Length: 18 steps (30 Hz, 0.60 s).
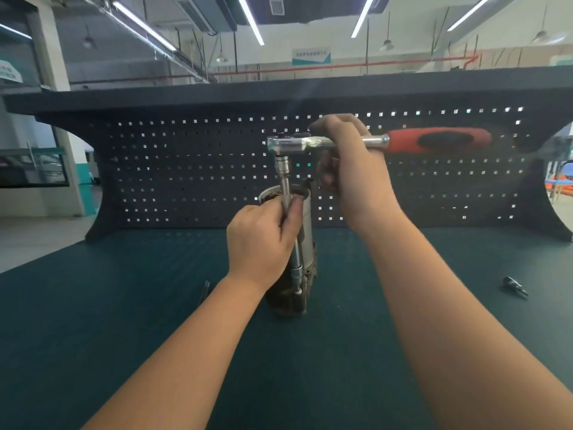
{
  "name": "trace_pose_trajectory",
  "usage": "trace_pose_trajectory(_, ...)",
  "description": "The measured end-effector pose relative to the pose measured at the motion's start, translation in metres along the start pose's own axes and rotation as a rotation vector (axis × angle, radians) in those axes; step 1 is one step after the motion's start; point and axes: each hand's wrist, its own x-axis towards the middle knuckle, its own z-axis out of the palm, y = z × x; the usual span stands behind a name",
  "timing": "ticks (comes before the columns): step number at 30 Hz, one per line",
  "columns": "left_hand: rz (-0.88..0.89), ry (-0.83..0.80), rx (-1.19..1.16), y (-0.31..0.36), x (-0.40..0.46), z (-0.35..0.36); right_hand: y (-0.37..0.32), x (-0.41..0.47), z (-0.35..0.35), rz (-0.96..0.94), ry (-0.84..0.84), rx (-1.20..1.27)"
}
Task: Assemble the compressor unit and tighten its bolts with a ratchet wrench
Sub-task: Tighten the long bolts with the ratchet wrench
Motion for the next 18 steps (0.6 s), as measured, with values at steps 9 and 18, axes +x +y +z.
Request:
trace_pose_trajectory(9, -0.2, -0.031, -0.139, -0.01, -0.007, 0.0, -0.002, -0.033, 0.043, -0.533, 0.039, -0.455)
trace_pose_trajectory(18, 0.059, 0.098, -0.074, 0.002, -0.005, 0.004, 0.0, 0.004, 0.005, 0.227, 0.134, 0.47)
